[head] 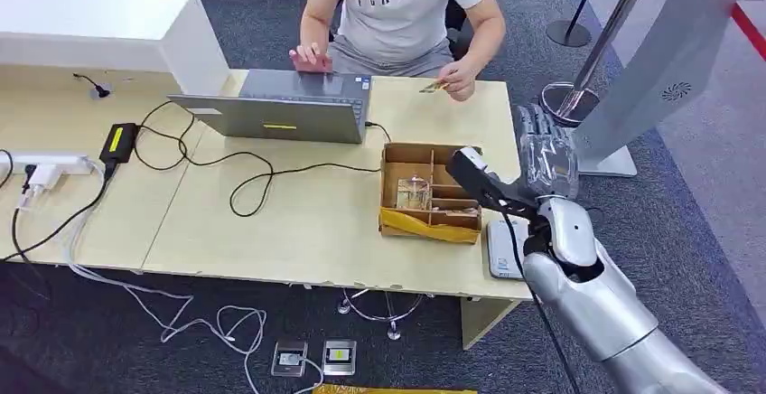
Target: Pass the card to the sensor for recognition and then transmit it.
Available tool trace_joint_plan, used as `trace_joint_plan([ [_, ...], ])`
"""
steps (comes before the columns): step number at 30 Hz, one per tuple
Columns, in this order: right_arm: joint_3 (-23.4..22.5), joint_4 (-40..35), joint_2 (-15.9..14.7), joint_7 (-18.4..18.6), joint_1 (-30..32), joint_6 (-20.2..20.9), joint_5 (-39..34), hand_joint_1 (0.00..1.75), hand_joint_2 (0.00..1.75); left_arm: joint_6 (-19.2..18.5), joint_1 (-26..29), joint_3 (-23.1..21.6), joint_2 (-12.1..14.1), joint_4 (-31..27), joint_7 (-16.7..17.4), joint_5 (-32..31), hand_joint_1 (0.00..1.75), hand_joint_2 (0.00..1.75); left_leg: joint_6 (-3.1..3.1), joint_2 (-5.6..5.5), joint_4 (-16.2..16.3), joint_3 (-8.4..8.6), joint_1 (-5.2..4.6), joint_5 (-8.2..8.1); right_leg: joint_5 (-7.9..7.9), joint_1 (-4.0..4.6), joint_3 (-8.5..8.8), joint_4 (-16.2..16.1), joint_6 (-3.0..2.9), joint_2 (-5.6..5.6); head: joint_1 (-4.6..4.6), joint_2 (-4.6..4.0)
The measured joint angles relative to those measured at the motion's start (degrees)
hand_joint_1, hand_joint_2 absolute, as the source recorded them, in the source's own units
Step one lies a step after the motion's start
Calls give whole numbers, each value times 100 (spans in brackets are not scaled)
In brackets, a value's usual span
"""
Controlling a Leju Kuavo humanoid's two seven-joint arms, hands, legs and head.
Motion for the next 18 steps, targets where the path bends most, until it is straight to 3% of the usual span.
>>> trace_joint_plan([
  [9, -92, -1055, -585, 358, 377, 884, -173, 0, 175, -76, 17, 7, 24, 33, 2, -46, 0, 0, 0, 7, 0, 0, -2, -1, 0, -1, -1, -1, 0, 7, 0, 0],
  [18, 66, -1521, -874, 465, 607, 804, -444, 0, 175, -24, 15, 7, 28, 37, -136, -142, 0, 0, 0, 7, 0, 0, 0, -1, 0, 0, 0, -1, 0, 9, 0, 0],
])
